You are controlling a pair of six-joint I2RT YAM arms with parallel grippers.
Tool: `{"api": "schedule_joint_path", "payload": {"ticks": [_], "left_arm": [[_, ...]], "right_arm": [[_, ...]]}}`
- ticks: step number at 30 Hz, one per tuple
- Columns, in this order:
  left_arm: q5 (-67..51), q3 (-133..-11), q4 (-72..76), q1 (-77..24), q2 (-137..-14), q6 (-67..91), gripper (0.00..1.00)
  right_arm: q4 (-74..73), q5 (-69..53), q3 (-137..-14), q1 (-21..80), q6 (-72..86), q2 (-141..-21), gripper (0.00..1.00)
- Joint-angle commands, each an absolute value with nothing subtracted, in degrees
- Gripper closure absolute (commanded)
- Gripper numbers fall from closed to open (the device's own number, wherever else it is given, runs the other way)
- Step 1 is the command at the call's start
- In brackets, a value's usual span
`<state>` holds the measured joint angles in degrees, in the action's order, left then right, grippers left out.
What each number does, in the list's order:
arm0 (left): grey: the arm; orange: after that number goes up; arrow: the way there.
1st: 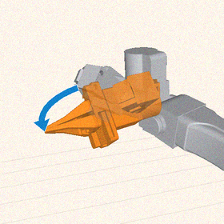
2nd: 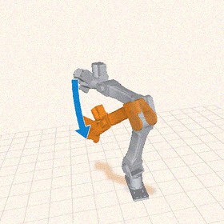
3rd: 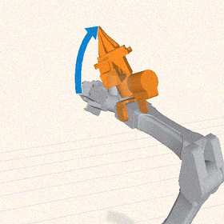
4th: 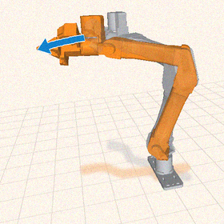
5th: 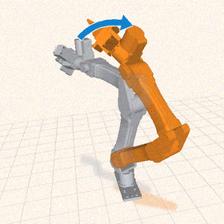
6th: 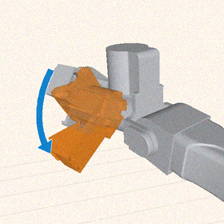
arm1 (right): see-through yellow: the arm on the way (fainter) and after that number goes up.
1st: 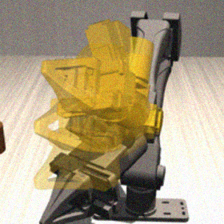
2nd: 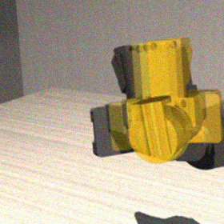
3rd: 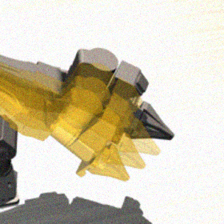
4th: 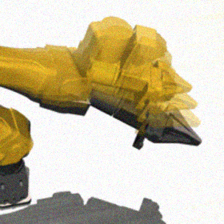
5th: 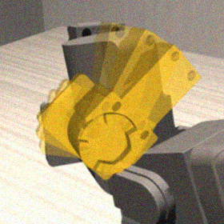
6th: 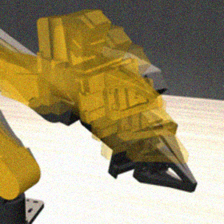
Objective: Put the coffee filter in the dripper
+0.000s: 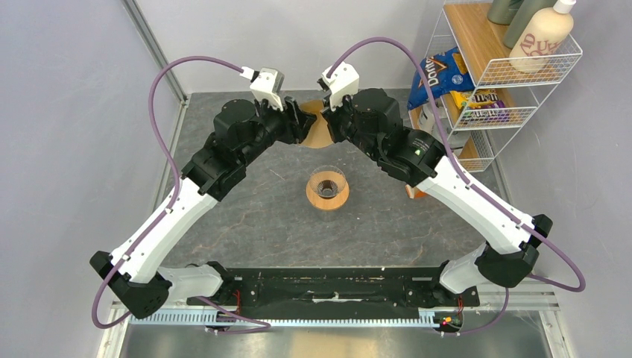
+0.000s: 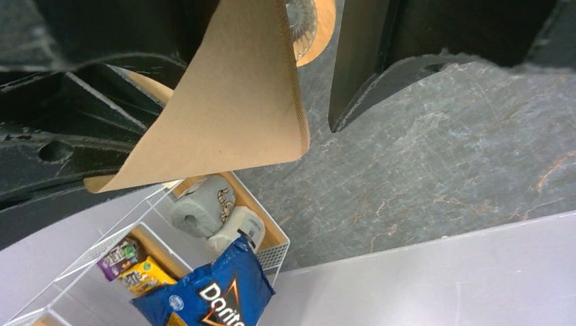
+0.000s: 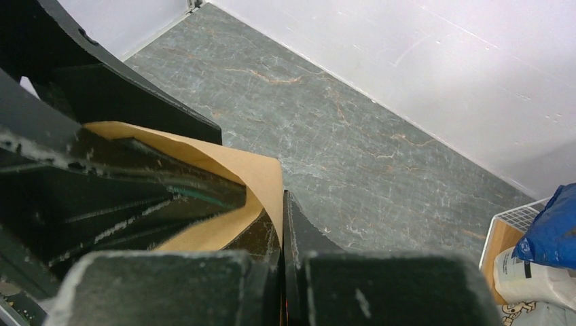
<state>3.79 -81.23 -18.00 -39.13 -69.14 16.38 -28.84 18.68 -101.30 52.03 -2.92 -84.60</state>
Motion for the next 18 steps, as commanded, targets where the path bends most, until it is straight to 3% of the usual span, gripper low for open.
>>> {"api": "schedule_joint_path", "payload": {"ticks": [1, 9, 18], "left_arm": [[2.03, -83.7, -20.52, -39.31, -69.04, 13.93, 0.38], [2.03, -86.71, -26.2, -39.2, -67.14, 12.44, 0.21], [2.56, -85.53, -24.35, -39.2, -67.97, 14.62, 0.27]], "right_arm": [[-28.73, 19.26, -103.63, 52.38, -5.32, -84.55, 1.0], [-31.03, 22.68, -103.54, 52.38, -7.22, -84.72, 1.0], [-31.75, 21.1, -105.57, 52.38, -3.41, -85.94, 1.0]]}}
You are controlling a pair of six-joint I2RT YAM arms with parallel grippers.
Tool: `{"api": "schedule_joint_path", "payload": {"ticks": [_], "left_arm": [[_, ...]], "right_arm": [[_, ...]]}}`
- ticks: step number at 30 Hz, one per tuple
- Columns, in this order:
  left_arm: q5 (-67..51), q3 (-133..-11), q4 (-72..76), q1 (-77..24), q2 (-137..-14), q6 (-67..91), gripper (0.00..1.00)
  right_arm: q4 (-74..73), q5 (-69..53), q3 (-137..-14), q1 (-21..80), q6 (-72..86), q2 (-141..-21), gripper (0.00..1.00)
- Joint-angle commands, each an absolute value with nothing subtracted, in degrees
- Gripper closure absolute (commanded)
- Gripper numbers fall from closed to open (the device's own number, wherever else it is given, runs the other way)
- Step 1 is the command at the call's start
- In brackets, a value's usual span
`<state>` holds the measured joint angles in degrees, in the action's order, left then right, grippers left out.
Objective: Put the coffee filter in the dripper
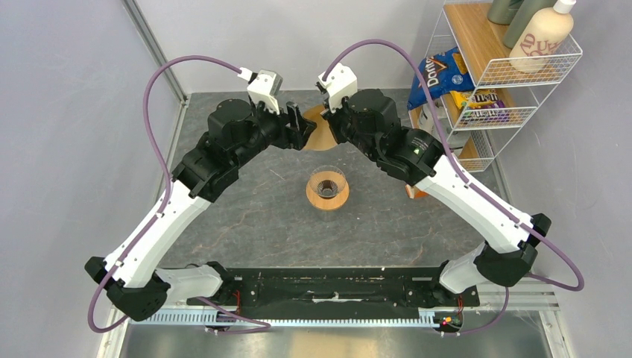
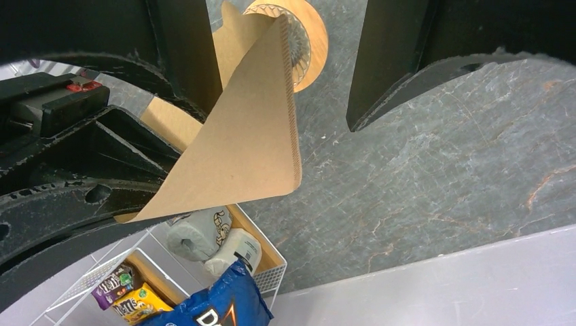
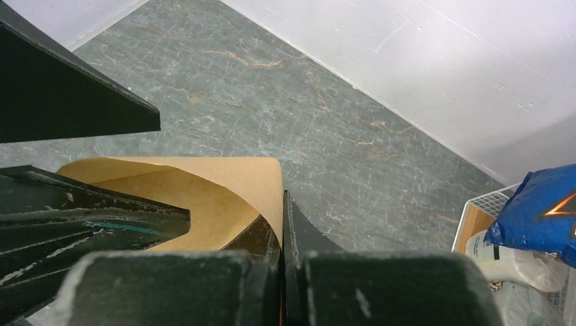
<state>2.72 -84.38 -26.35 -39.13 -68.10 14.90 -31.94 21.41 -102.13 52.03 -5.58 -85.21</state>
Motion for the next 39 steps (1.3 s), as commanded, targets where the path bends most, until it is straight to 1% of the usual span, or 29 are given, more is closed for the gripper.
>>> {"api": "schedule_joint_path", "payload": {"ticks": [1, 3, 6, 7, 10, 15, 16, 20, 22, 23, 24, 26, 27, 29, 35, 37, 39], "left_arm": [[3.03, -85.39, -23.67, -39.2, -68.24, 14.84, 0.29], [3.15, -85.21, -22.52, -39.2, -68.68, 14.98, 0.33], [1.21, -85.16, -21.08, -39.2, -69.59, 15.59, 0.46], [0.92, -85.34, -20.92, -39.2, -69.92, 15.87, 0.49], [0.62, -85.25, -20.57, -39.2, -70.9, 16.17, 0.54], [0.26, -84.4, -18.91, -39.2, -71.14, 16.34, 0.66], [-1.0, -84.44, -18.68, -39.2, -71.18, 16.53, 0.71], [-1.7, -84.32, -18.96, -39.2, -71.38, 17.78, 0.83], [-1.68, -84.32, -19.24, -39.2, -71.4, 19.21, 0.98], [-1.23, -84.36, -19.31, -39.2, -71.32, 20.11, 0.98], [-0.39, -84.38, -19.22, -39.2, -71.13, 21.22, 0.98], [1.94, -85.1, -19.41, -39.16, -71.34, 22.81, 0.98], [2.51, -85.61, -19.48, -38.9, -71.46, 23.65, 0.98], [2.49, -86.16, -19.33, -38.28, -71.57, 25.33, 0.98], [1.72, -86.37, -19.23, -37.36, -71.74, 28.54, 0.98], [1.51, -86.23, -19.2, -37.14, -71.88, 29.95, 0.98], [1.23, -86.14, -19.08, -36.88, -72.09, 31.28, 0.98]], "right_arm": [[-31.89, 20.28, -105.76, 52.38, -3.01, -86.0, 1.0], [-32.38, 19.24, -106.23, 52.47, -2.4, -86.12, 1.0], [-33.55, 19.24, -106.62, 52.47, -1.88, -86.4, 1.0], [-33.66, 19.12, -106.61, 52.45, -1.72, -86.4, 1.0], [-33.79, 18.24, -106.61, 52.52, -1.49, -86.27, 1.0], [-33.83, 17.62, -106.49, 52.47, -1.38, -85.92, 1.0], [-33.83, 17.57, -106.35, 52.47, -1.31, -85.92, 1.0], [-33.53, 17.63, -106.39, 52.47, -1.31, -85.9, 1.0], [-32.78, 18.02, -106.22, 52.47, -1.41, -85.8, 1.0], [-32.35, 18.45, -106.17, 52.47, -1.37, -85.78, 1.0], [-32.05, 18.88, -106.17, 52.47, -1.31, -85.81, 0.92], [-31.29, 20.21, -105.94, 52.31, -0.9, -85.53, 0.74], [-31.04, 20.7, -105.7, 52.24, -0.78, -85.42, 0.67], [-30.0, 21.84, -105.09, 51.88, -0.56, -84.93, 0.58], [-29.28, 22.11, -104.51, 50.47, -0.04, -84.12, 0.53], [-29.2, 20.94, -104.2, 50.28, 0.99, -83.76, 0.53], [-29.18, 19.23, -103.77, 50.27, 1.75, -83.51, 0.56]]}}
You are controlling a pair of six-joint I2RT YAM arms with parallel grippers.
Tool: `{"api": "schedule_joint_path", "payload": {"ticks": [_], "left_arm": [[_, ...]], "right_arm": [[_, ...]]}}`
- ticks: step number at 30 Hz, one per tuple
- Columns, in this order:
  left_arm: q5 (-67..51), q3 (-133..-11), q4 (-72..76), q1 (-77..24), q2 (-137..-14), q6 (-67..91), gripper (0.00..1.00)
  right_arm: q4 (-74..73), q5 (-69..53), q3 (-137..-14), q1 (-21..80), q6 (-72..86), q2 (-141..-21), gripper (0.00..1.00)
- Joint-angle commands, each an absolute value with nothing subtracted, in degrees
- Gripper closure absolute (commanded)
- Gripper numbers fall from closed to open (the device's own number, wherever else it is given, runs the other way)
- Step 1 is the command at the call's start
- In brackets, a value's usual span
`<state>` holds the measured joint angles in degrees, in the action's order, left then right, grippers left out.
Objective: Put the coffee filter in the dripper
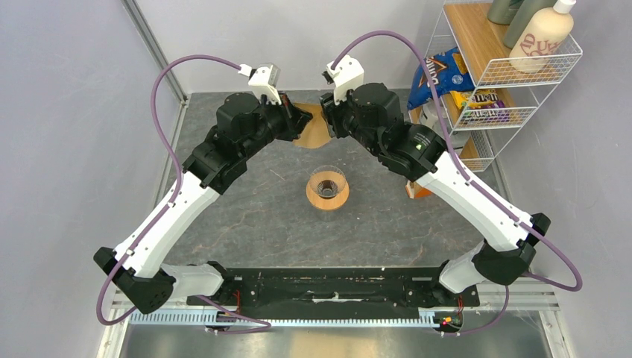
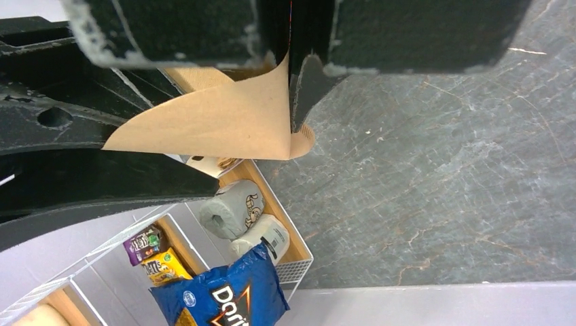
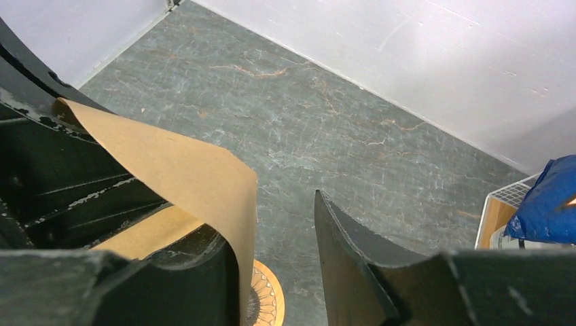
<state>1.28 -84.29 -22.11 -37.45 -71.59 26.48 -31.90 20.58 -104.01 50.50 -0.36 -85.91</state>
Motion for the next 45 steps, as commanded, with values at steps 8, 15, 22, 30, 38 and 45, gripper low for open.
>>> {"api": "schedule_joint_path", "payload": {"ticks": [8, 15, 22, 30, 38, 45], "left_arm": [[-0.75, -86.23, -17.86, -36.74, -72.59, 32.28, 0.98], [-3.26, -86.01, -16.38, -36.74, -72.69, 31.92, 0.98], [-4.83, -85.06, -14.95, -36.74, -72.35, 32.32, 0.98], [-3.98, -84.42, -15.21, -36.75, -71.67, 31.58, 0.98], [-3.96, -84.29, -15.03, -36.75, -71.74, 31.26, 0.98], [-5.68, -84.73, -13.93, -36.74, -71.38, 30.91, 0.98]], "right_arm": [[-29.35, 17.64, -103.64, 50.19, 2.19, -84.15, 0.72], [-29.62, 16.08, -104.86, 50.19, 2.98, -85.66, 0.98], [-28.58, 11.59, -105.51, 50.02, 5.52, -85.92, 1.0], [-28.71, 10.13, -104.86, 48.13, 7.12, -84.4, 1.0], [-30.2, 0.45, -103.27, 44.12, 12.52, -82.1, 1.0], [-31.98, 2.27, -105.07, 44.12, 9.16, -83.34, 0.74]]}}
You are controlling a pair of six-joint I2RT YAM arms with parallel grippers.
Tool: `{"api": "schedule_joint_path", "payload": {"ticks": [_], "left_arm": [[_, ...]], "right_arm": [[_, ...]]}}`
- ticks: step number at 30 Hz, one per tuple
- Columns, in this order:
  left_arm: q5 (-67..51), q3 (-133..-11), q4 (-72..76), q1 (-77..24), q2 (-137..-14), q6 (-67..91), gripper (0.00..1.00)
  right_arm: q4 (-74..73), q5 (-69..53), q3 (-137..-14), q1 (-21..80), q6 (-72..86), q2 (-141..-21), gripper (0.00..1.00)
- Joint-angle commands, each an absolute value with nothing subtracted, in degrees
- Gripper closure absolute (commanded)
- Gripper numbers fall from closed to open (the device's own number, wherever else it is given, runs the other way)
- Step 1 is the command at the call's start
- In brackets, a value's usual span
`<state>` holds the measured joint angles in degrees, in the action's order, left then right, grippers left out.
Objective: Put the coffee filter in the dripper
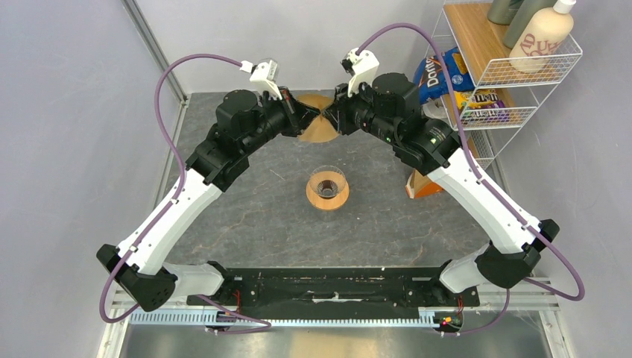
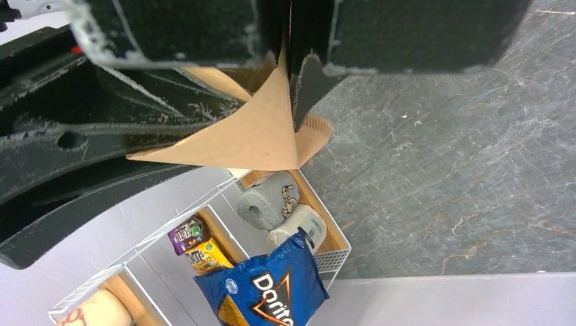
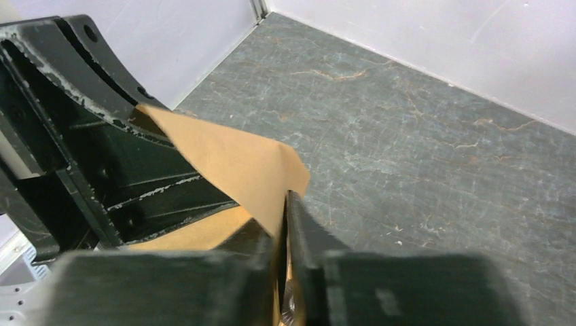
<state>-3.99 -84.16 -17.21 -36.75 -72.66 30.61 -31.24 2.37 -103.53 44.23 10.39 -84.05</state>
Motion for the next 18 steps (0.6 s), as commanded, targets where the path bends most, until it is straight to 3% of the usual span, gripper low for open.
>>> {"api": "schedule_joint_path", "payload": {"ticks": [1, 5, 10, 12, 16, 18], "left_arm": [[-5.68, -84.78, -13.89, -36.78, -71.22, 30.72, 0.98], [-5.8, -84.8, -13.91, -36.75, -71.1, 30.62, 0.98], [-7.95, -84.57, -14.12, -36.88, -71.2, 30.42, 0.98], [-9.57, -84.65, -14.71, -36.98, -71.06, 29.7, 0.8], [-12.21, -84.33, -17.64, -36.92, -68.82, 26.19, 0.32], [-15.79, -83.96, -18.68, -36.83, -66.63, 23.06, 0.21]], "right_arm": [[-32.2, 2.63, -105.1, 44.12, 8.65, -83.47, 0.7], [-33.78, 4.28, -105.86, 44.12, 7.87, -84.34, 0.68], [-33.59, 5.63, -106.2, 44.16, 7.63, -84.94, 0.93], [-33.53, 5.96, -106.26, 44.12, 7.46, -84.93, 1.0], [-33.5, 6.57, -105.56, 44.12, 6.09, -84.01, 1.0], [-32.84, 5.61, -103.88, 44.03, 5.1, -82.74, 1.0]]}}
